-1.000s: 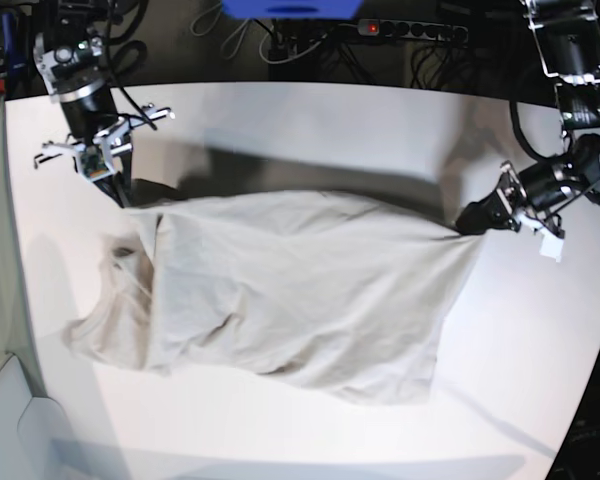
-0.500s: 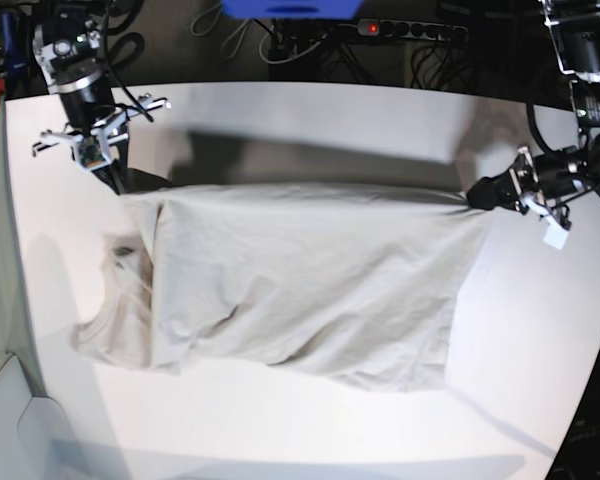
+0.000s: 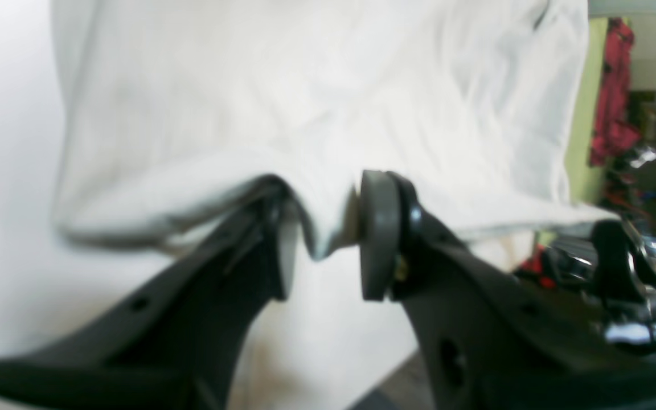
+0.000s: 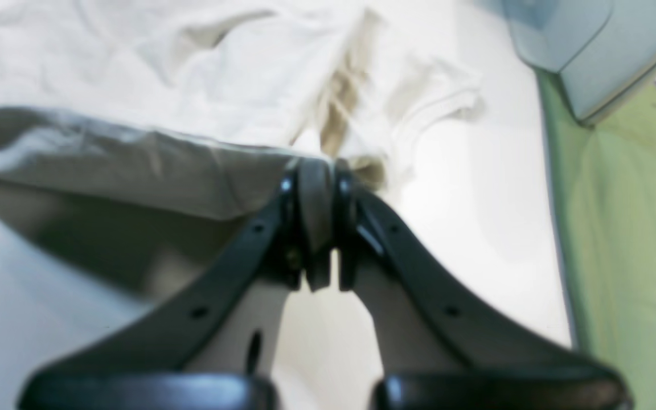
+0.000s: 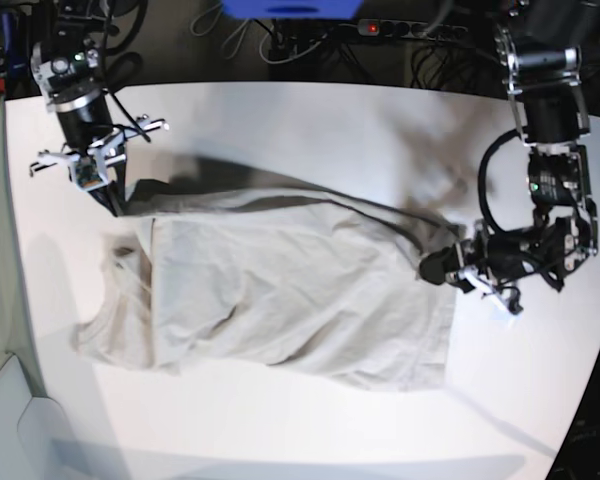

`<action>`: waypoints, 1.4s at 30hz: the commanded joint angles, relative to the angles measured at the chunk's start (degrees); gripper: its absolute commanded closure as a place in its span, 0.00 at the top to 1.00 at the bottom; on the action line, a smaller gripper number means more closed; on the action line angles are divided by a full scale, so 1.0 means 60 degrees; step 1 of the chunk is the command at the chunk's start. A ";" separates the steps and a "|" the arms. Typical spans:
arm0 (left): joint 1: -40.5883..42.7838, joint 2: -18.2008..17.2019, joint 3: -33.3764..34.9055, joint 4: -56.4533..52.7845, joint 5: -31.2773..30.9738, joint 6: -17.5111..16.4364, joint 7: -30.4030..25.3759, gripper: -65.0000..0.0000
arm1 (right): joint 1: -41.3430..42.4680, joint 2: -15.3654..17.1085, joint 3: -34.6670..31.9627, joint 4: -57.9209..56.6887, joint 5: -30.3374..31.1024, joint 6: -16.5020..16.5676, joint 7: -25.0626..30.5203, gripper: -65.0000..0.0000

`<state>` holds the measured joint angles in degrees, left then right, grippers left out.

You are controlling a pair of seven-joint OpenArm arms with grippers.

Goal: Layout the t-shirt on the table in an organized manner, then fold the t-shirt properly
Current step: 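Release the left gripper and move it over the shirt's middle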

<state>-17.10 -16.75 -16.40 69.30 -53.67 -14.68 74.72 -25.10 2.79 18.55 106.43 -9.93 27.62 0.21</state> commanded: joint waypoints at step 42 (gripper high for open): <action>0.1993 0.0543 0.0045 0.2377 -0.2403 0.0036 -0.0006 0.97 | 0.1393 0.0627 0.1136 -0.0852 0.0154 -0.0083 0.0266 0.00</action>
<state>-4.49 -12.78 -16.03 82.89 -66.94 -14.81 74.54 -17.04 5.98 25.12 100.47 -10.07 27.57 0.10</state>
